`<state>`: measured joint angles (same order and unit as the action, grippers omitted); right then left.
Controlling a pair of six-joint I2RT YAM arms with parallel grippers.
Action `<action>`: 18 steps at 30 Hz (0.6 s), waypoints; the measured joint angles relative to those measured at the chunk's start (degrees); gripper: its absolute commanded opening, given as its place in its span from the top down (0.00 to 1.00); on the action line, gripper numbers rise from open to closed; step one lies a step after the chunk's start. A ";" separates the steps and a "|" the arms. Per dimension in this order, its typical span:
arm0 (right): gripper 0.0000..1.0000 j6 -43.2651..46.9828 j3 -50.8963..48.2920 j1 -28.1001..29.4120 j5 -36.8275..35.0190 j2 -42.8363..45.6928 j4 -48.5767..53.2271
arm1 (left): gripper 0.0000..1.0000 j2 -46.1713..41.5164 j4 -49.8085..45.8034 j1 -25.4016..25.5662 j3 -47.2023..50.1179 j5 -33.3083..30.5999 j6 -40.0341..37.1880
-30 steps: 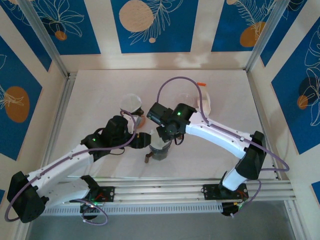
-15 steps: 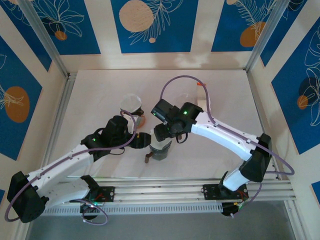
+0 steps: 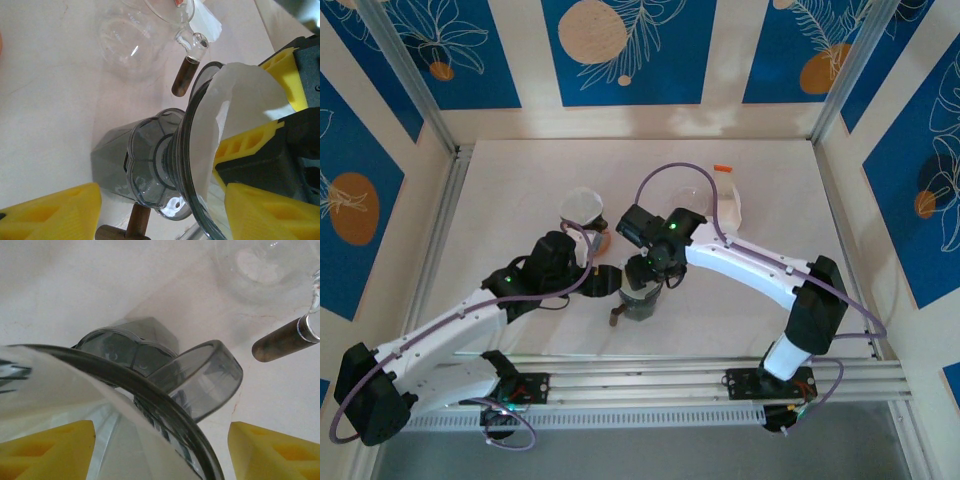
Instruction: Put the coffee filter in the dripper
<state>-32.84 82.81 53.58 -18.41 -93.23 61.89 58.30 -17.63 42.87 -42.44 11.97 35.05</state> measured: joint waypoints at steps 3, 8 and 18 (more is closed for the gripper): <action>0.31 0.02 -0.09 -0.11 -0.02 -0.07 -0.07 | 0.34 0.02 0.00 0.00 0.00 0.02 0.00; 0.32 0.15 -1.09 -0.11 -0.15 -1.01 -1.31 | 0.34 0.33 0.02 0.00 0.02 0.02 0.00; 0.33 0.85 -2.84 -0.09 -0.72 -3.28 -2.34 | 0.34 0.44 0.00 0.00 0.02 0.02 0.28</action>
<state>-31.99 79.96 53.49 -19.14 -96.51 59.55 58.74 -17.63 42.87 -42.41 11.99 35.33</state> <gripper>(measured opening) 0.669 0.658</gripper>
